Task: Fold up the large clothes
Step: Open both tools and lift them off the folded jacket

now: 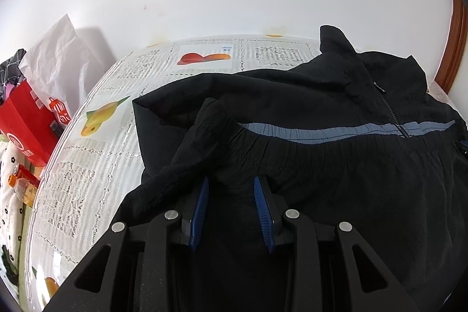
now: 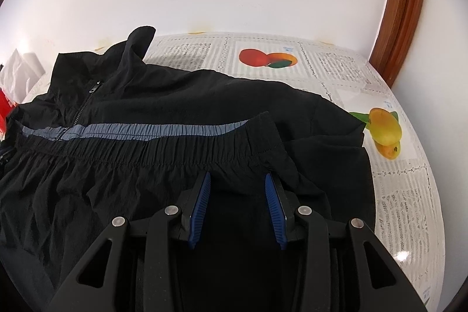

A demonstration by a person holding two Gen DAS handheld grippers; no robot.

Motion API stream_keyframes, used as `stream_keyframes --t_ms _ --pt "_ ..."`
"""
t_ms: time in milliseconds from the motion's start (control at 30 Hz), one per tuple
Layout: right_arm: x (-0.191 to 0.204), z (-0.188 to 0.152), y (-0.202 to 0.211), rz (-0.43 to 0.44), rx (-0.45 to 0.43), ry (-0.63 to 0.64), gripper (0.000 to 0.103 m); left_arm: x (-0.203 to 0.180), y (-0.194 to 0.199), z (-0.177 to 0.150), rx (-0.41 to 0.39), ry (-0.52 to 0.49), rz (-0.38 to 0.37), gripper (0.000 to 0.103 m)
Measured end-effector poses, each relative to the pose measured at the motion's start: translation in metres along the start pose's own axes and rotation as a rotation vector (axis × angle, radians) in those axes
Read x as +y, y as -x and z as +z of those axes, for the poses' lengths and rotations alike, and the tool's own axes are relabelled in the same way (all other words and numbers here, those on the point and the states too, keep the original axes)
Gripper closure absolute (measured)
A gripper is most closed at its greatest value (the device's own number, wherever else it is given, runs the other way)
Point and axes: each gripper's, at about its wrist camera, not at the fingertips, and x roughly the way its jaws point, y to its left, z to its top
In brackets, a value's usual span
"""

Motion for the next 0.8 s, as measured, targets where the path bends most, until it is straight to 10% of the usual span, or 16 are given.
stream_keyframes --t_ms 300,633,800 --pt "0.001 -0.005 0.017 -0.020 -0.061 -0.020 0.061 0.001 0.011 -0.003 -0.023 -0.010 -0.040 0.067" --pt "0.019 -0.020 0.053 -0.030 -0.077 -0.049 0.053 -0.043 0.068 -0.005 -0.053 -0.074 -0.322 0.058" --pt "0.012 -0.036 0.032 -0.068 -0.037 -0.057 0.053 -0.076 0.046 -0.028 0.011 -0.180 -0.219 0.058"
